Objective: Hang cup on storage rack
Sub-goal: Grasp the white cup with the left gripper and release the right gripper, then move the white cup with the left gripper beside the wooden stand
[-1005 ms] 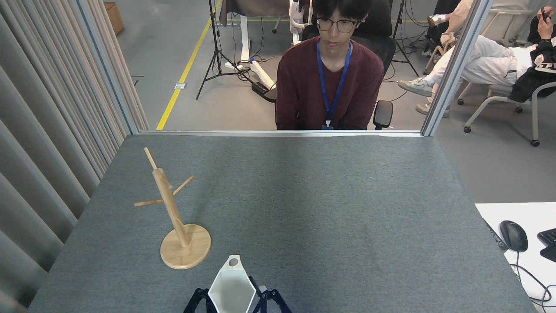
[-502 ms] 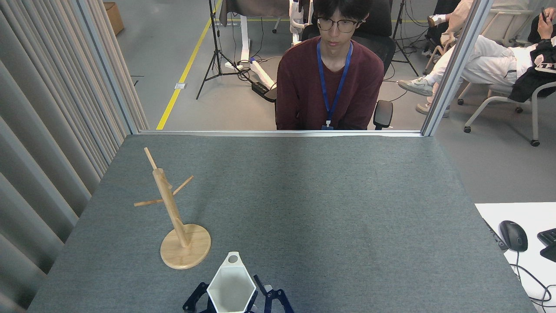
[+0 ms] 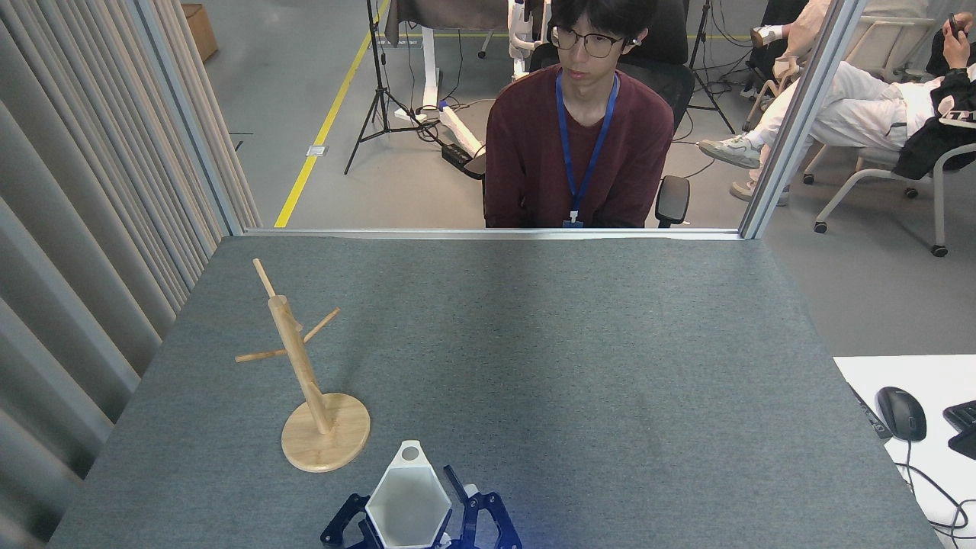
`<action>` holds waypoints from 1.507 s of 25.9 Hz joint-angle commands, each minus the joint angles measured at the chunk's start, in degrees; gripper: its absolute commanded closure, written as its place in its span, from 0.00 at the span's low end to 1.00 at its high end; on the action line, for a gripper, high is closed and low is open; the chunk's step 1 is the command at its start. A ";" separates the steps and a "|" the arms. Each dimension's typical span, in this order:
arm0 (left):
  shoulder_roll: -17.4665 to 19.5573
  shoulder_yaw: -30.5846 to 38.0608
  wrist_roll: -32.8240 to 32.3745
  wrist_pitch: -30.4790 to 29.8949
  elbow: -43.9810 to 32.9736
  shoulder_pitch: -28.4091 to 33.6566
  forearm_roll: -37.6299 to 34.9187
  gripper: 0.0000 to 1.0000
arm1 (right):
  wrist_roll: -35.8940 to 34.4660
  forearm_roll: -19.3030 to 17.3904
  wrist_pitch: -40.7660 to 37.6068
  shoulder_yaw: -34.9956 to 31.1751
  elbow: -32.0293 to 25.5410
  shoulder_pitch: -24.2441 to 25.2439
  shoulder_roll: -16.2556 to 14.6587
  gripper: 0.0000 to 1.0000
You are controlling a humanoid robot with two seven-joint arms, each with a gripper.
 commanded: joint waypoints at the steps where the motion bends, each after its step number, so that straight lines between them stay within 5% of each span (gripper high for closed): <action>1: -0.30 0.00 -0.07 0.23 0.08 0.23 -0.95 0.57 | -0.15 -4.34 0.04 0.02 -1.89 -0.48 0.35 0.01; 4: -0.39 0.08 -0.07 0.76 0.17 0.32 -0.95 0.57 | 1.17 -10.58 2.23 -3.50 -1.45 -3.47 1.31 0.01; 8: -0.39 0.17 -0.16 2.60 -0.09 0.59 -0.87 0.56 | 4.16 -19.90 5.13 -16.24 -1.36 -5.93 1.49 0.01; 11: -0.39 0.87 -0.16 3.57 0.17 0.59 -0.51 0.56 | 4.51 -23.41 4.52 -27.32 -1.28 -5.14 0.44 0.01; 15: -0.30 2.98 -0.07 7.17 0.00 0.67 -0.16 0.56 | 4.78 -22.54 1.53 -28.90 -3.65 5.23 -8.53 0.01; 17: -0.30 5.18 -0.07 7.96 -0.09 0.67 -0.08 0.56 | 4.60 -21.31 1.09 -28.90 -3.82 8.66 -9.76 0.01; 22: -1.36 13.18 -0.07 9.19 3.86 -0.99 2.82 0.56 | 4.51 -18.76 1.62 -29.34 -2.59 10.50 -9.23 0.01; 30: -1.18 31.90 -2.88 13.24 10.72 -14.97 -3.42 0.54 | 4.51 -17.44 1.53 -29.07 -1.80 10.24 -8.27 0.01; 39: -1.01 32.16 -2.79 11.48 11.16 -18.05 -9.57 0.55 | 4.51 -16.91 1.53 -28.90 -1.36 10.15 -6.86 0.01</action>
